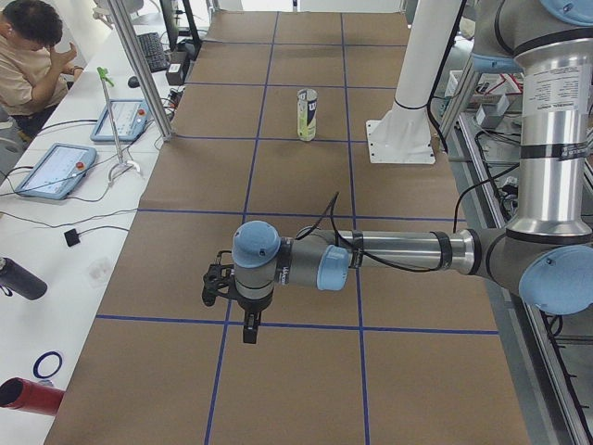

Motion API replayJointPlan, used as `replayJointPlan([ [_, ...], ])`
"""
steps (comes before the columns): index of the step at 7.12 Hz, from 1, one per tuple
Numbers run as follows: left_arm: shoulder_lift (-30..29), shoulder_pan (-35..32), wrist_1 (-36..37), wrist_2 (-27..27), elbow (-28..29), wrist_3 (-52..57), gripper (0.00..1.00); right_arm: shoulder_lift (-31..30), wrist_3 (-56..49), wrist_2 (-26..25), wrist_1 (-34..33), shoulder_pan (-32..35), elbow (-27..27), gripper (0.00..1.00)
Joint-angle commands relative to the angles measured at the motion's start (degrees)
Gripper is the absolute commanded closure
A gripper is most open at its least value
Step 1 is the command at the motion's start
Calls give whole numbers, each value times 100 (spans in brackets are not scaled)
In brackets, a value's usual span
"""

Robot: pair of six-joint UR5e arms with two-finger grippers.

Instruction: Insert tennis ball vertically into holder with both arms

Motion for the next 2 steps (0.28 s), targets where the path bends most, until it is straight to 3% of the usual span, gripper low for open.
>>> replayJointPlan([
  [1,100,0,2,-9,-13,0,0,-11,10,14,0,4,17,1],
  [2,110,0,2,-9,-22,-9,0,-2,10,14,9,4,17,0],
])
